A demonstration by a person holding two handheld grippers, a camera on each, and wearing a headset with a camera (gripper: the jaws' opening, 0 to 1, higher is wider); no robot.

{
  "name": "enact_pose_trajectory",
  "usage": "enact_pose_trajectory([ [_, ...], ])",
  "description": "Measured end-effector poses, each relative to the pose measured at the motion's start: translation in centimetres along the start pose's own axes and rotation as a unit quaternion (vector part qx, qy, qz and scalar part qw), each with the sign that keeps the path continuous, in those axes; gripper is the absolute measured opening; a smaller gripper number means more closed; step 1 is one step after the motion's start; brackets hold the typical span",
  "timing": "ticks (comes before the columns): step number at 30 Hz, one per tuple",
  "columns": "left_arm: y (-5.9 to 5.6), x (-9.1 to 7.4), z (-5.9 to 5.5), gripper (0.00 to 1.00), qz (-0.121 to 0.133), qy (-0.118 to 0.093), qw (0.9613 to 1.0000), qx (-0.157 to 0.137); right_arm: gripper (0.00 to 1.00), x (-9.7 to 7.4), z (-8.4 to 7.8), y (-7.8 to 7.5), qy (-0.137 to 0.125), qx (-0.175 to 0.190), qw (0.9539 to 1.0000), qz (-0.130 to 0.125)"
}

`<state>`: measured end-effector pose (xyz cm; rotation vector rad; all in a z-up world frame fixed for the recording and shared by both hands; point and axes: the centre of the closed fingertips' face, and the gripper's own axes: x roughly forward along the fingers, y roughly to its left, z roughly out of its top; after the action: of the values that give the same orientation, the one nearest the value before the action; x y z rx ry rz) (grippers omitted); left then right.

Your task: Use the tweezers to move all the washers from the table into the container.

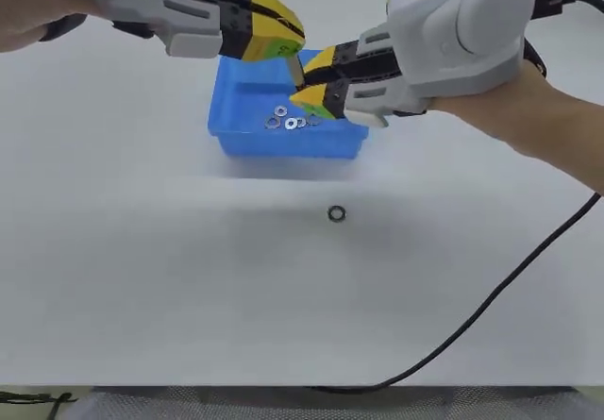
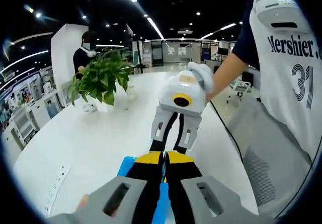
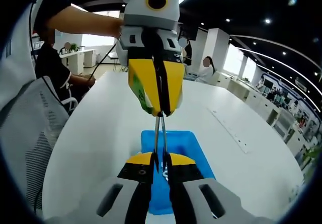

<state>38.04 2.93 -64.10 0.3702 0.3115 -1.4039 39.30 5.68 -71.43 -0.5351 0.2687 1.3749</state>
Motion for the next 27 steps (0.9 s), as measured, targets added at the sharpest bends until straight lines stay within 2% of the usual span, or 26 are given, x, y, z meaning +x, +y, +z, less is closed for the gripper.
enact_pose_trajectory([
  [6, -1.1, -0.2, 0.5, 0.05, 0.007, -0.013, 0.9999, -0.009, 0.11, -0.8, 0.2, 0.9, -0.001, 0.002, 1.0000, -0.002],
  [13, -2.5, 0.2, 0.7, 0.05, 0.003, -0.013, 0.9999, -0.011, 0.11, -1.4, 0.0, 2.3, 0.003, -0.001, 1.0000, 0.004],
  [20, -4.2, 1.0, 0.2, 0.06, -0.009, -0.011, 0.9997, -0.020, 0.11, -1.7, -0.9, 4.0, 0.015, -0.003, 0.9997, 0.018],
  [27, -5.3, 1.9, 0.1, 0.06, -0.026, -0.005, 0.9995, -0.019, 0.11, -2.3, -1.5, 5.5, 0.017, 0.002, 0.9995, 0.028],
])
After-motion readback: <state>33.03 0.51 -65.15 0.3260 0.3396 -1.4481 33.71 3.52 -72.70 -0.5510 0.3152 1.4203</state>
